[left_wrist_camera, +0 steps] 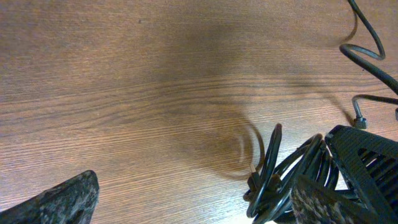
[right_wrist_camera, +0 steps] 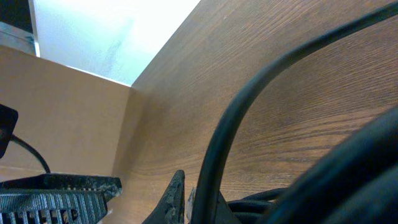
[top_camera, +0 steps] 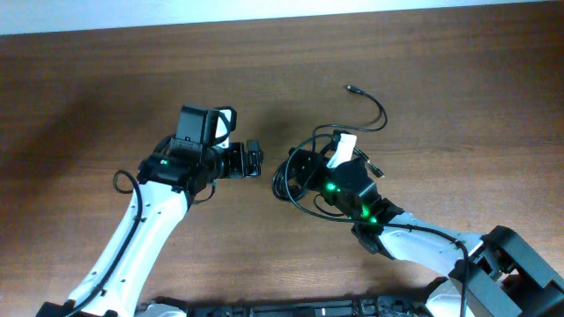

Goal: Untangle cables

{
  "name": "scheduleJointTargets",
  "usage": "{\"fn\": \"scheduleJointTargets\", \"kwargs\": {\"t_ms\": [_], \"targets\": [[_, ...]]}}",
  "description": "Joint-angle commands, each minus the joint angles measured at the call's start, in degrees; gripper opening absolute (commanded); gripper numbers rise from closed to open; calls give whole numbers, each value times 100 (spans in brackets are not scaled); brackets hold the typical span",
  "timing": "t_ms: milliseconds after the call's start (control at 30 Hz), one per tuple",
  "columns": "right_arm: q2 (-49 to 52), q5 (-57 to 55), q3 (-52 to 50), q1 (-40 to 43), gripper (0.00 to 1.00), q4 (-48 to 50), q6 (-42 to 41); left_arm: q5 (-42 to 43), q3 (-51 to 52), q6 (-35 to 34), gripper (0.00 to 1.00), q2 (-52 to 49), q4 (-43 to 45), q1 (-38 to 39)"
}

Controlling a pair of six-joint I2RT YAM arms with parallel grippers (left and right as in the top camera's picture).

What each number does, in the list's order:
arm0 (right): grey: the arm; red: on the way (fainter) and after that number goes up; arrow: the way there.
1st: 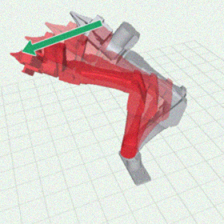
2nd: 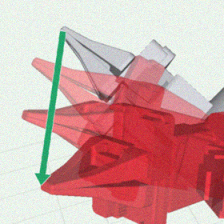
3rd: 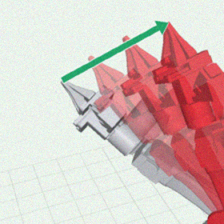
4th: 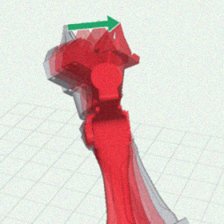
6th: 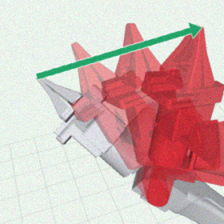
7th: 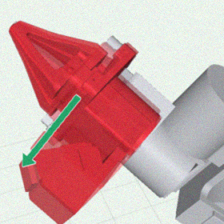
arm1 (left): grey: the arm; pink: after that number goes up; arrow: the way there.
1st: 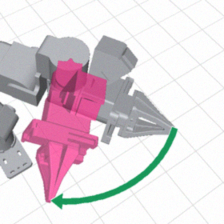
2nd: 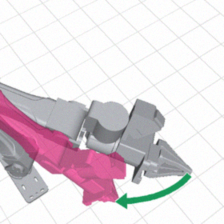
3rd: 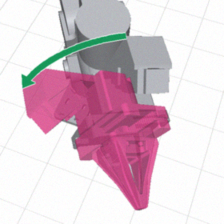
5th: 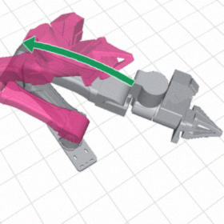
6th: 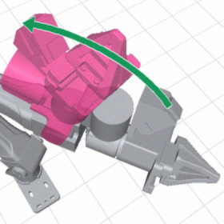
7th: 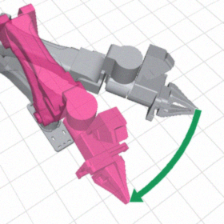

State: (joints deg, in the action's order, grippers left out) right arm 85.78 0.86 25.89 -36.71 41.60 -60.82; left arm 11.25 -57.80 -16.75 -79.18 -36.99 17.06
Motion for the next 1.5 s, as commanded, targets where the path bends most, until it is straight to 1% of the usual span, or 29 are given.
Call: {"fn": "scheduleJointTargets", "kwargs": {"t_ms": [0,33,67,133,233,267,367,467,500,533,600,733,867,967,1100,1133,1167,1200,1233,1300,1367,1400,1433,1467], "targets": [[-20,-160,11,37,4,17,101,297,-35,-101,99,-221,-11,9],[-13,-157,11,35,4,-48,79,297,-35,-103,96,-313,9,9],[-13,-160,11,37,4,-116,81,297,-35,-103,96,-352,35,9],[-13,-160,11,35,4,-162,81,297,-35,-103,100,-354,26,7],[-13,-157,11,37,4,-238,81,304,-35,-101,99,-354,24,9],[-13,-153,11,35,4,-238,81,573,-37,-96,99,-271,22,2],[-13,-153,11,35,4,-238,79,549,-37,208,99,358,-28,2],[-13,-151,11,35,4,-236,79,544,-37,304,99,1040,-350,2],[-13,-153,11,35,4,-236,79,391,-37,356,99,1255,-575,2],[-13,-151,11,35,4,-236,79,46,-37,356,99,1447,-807,2],[-13,-133,11,35,4,-236,79,-321,-35,356,99,1794,-1075,2],[-13,-107,11,35,6,-236,79,-380,-20,356,99,2332,-1456,2],[-13,-92,11,35,6,-234,79,-372,376,352,99,2874,-1482,2],[-13,-92,11,35,6,-236,79,-361,603,352,99,2756,-1451,2],[-13,-96,11,37,5,-236,79,-267,625,291,99,1755,-1403,4],[-13,-92,11,46,4,-232,-15,-125,625,293,99,1545,-1266,4],[-13,-92,11,48,4,-219,-654,262,625,442,97,1427,-962,13],[-13,-63,11,46,4,-149,-1416,715,625,726,89,1530,-728,13],[-13,48,11,46,4,-31,-1620,855,625,876,98,1827,-748,13],[-13,308,11,46,4,203,-1620,826,669,1172,99,2855,-911,13],[-13,542,11,44,4,590,-1624,330,1182,1123,99,3884,-870,13],[-13,566,13,44,4,629,-1628,334,1497,1054,99,4162,-752,13],[-13,632,13,46,4,621,-2094,358,1965,640,100,4382,-525,13],[-13,743,13,46,4,621,-2614,358,2214,389,100,4387,-387,13]]}}
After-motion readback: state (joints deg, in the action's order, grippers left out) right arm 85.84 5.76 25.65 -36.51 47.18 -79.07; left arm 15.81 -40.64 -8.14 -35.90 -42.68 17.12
